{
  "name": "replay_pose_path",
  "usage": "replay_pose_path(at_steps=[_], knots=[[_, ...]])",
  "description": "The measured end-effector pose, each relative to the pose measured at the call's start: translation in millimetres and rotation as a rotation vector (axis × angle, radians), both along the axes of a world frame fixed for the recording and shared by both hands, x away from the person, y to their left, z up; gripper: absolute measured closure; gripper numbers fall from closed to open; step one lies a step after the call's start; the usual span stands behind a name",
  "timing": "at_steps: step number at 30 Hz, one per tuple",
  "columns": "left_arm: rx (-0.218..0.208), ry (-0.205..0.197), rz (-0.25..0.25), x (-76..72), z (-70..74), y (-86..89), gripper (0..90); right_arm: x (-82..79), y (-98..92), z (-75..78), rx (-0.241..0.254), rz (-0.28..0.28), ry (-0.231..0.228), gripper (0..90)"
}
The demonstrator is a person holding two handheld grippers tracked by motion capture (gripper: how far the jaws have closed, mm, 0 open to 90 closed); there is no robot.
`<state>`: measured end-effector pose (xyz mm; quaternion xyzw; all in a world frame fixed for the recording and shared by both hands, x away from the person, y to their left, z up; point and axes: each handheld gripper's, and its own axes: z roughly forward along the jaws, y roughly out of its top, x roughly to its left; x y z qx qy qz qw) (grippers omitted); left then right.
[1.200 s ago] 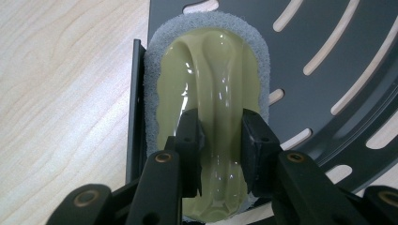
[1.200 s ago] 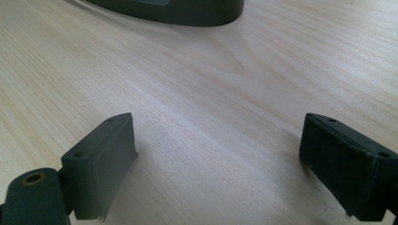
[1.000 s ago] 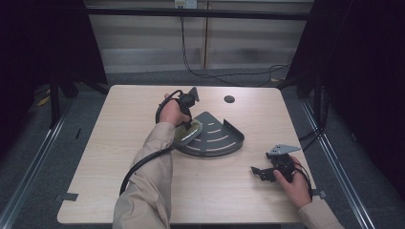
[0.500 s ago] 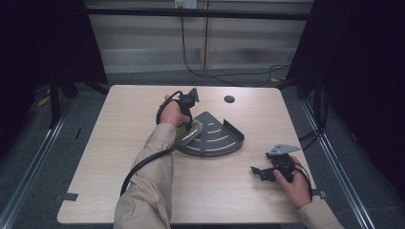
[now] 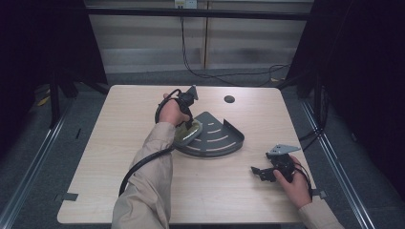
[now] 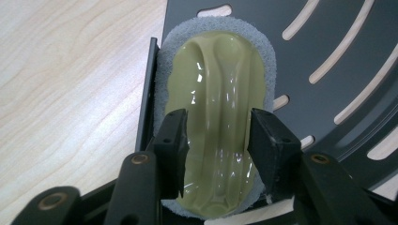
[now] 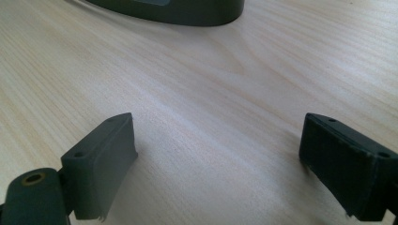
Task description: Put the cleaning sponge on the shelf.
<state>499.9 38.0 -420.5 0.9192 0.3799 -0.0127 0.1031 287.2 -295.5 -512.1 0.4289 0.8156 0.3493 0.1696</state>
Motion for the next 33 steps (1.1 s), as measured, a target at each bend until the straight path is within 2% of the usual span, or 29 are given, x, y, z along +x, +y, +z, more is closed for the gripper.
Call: replay_pose_path(at_steps=[17, 25, 33], knots=[[-0.025, -0.038, 0.052, -6.6, 16.6, 14.7, 35.8, 0.0, 0.0, 0.0, 0.0, 0.0, -0.001, 10.7], [-0.04, -0.049, 0.059, -9.5, 21.6, 19.6, 27.4, 0.0, 0.0, 0.0, 0.0, 0.0, -0.001, 10.7], [-0.044, -0.052, 0.061, -12.6, 26.1, 22.3, 23.7, 0.1, 0.0, -0.1, 0.0, 0.0, -0.001, 10.7]])
